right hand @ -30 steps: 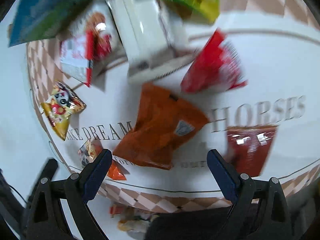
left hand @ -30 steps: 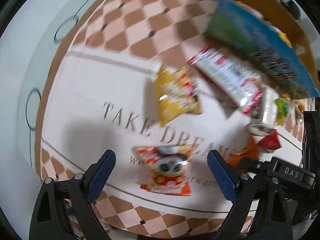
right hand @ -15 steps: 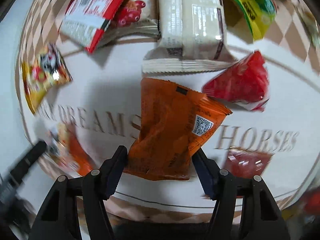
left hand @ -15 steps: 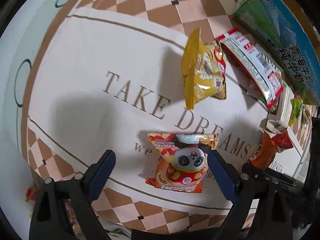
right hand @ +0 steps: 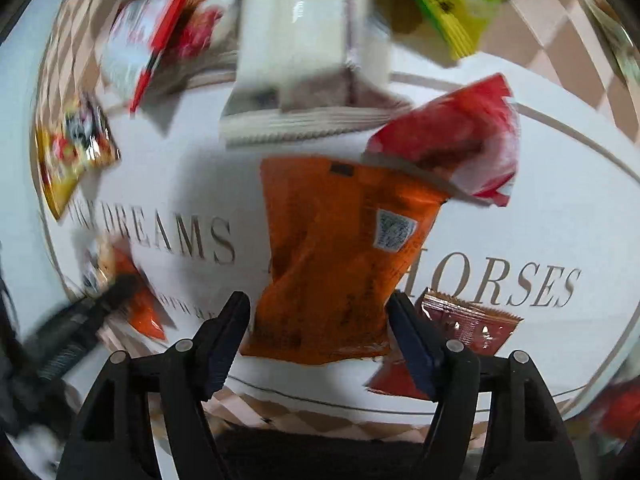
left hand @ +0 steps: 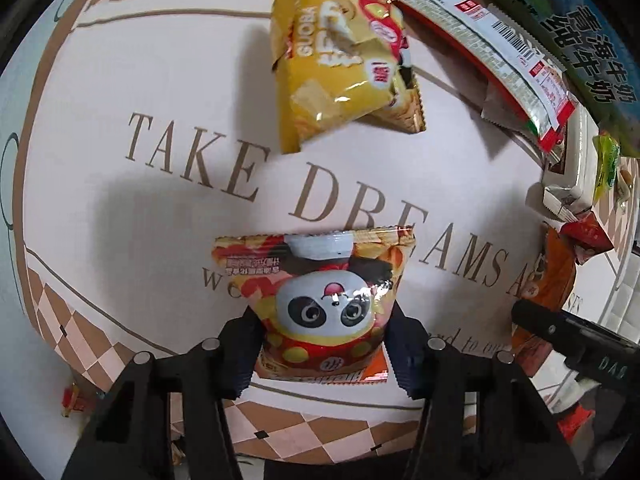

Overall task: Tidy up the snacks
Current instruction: 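Grasp the orange chip bag with the right gripper while the left grasps the panda-print bag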

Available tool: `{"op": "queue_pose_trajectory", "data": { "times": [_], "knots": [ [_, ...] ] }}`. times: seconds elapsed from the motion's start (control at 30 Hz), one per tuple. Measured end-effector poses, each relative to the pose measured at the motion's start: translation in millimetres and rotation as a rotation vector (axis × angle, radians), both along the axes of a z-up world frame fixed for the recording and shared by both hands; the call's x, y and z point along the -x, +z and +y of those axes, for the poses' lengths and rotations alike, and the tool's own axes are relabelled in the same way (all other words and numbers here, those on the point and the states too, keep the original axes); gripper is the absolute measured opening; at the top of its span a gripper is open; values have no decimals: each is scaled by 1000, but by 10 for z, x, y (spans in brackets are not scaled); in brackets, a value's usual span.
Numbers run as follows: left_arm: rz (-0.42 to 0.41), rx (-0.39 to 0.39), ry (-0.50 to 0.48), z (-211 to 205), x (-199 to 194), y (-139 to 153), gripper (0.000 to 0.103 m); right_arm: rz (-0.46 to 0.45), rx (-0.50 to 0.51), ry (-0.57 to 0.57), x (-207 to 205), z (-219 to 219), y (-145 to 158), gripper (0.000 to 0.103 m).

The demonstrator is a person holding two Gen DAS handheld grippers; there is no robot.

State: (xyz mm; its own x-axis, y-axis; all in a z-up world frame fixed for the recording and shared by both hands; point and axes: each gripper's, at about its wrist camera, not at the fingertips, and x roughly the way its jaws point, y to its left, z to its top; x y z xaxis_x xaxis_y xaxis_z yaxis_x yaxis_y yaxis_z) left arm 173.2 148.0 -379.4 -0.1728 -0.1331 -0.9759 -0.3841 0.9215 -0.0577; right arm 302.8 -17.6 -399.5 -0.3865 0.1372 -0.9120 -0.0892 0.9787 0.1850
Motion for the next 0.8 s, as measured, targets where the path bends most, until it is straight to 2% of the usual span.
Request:
{"op": "queue_pose_trajectory", "data": {
  "times": [0.1,0.13,0.23,0.4,0.6,0.8],
  "knots": [
    [-20,10,-7,-150,17,33,48,-16,8,-45,25,-25,26,72],
    [-24,13,-15,-212,16,38,48,-34,25,-16,42,5,49,62],
    [-35,15,-47,-393,-16,39,48,-78,57,103,73,111,136,58],
    [-37,9,-101,-648,-85,-15,48,-106,94,186,310,76,173,57],
    [-26,-27,-143,-841,-137,-73,50,-53,63,84,289,-128,112,65],
    [-39,-45,-143,-815,-266,-16,45,-60,84,71,236,-154,136,66]
  ]
}}
